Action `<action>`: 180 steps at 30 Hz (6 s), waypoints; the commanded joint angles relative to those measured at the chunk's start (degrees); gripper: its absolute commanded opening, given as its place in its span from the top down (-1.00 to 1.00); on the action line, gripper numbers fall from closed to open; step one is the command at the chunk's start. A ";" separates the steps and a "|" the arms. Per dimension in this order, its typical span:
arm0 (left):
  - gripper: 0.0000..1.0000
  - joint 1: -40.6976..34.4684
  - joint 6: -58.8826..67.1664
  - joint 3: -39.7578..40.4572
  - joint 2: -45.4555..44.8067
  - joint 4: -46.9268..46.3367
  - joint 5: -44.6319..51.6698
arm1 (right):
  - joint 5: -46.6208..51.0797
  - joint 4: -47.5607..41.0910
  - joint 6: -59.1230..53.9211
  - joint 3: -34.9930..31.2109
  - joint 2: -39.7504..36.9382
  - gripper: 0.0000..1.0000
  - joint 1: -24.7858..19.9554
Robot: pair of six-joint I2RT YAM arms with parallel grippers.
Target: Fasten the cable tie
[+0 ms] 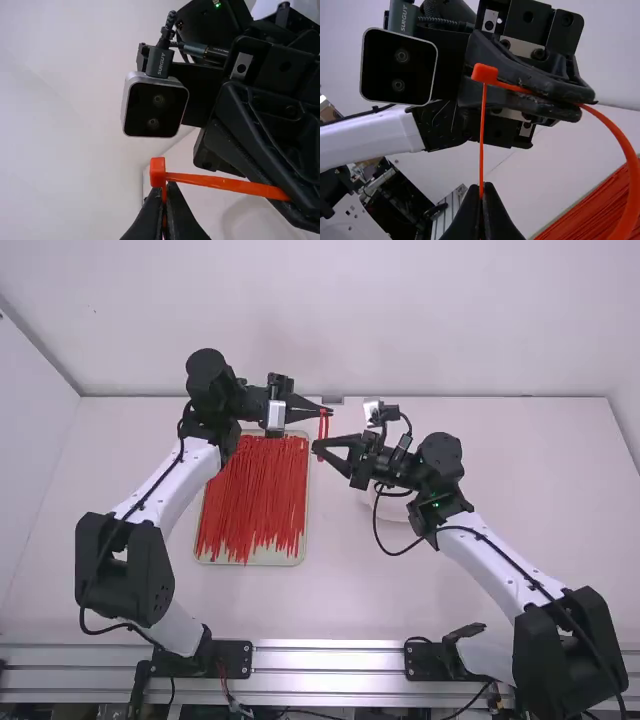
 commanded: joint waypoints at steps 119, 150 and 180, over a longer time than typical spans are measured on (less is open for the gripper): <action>0.96 -8.09 25.46 1.25 -0.20 -37.81 1.90 | -12.46 10.91 8.59 3.23 0.13 1.00 -10.25; 0.95 -8.09 54.16 -18.73 -0.22 -60.11 -5.38 | -11.76 14.32 9.01 3.23 0.11 1.00 -11.78; 0.95 -7.76 44.59 -12.90 -0.33 -54.80 -7.04 | -22.40 2.89 0.37 3.21 0.17 -0.97 -17.03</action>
